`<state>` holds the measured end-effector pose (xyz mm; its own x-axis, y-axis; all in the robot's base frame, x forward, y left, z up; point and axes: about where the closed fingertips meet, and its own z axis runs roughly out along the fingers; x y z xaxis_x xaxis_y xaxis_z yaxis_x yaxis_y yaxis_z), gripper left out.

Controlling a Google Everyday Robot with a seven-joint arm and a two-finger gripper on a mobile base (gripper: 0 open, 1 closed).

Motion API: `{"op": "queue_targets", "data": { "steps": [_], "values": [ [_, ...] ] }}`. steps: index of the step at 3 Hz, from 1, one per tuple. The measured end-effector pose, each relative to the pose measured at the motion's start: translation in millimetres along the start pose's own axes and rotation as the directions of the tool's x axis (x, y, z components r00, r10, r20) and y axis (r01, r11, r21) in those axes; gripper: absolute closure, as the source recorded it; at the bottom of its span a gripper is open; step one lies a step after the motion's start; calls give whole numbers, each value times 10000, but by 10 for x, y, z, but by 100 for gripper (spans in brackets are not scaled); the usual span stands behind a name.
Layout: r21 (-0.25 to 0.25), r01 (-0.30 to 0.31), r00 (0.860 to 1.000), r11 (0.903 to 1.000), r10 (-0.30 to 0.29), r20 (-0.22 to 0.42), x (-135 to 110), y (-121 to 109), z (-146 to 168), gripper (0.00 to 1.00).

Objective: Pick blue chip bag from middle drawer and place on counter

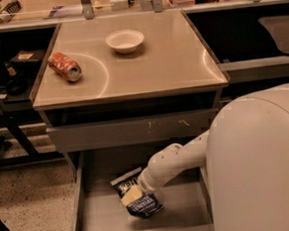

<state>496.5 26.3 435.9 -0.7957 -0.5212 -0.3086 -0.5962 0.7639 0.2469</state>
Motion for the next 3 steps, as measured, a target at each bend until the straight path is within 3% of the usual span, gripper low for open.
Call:
{"op": "queue_targets", "data": {
  "steps": [3],
  "values": [
    [-356, 169, 9961, 9992, -199, -861, 107, 228, 610, 0]
  ]
}}
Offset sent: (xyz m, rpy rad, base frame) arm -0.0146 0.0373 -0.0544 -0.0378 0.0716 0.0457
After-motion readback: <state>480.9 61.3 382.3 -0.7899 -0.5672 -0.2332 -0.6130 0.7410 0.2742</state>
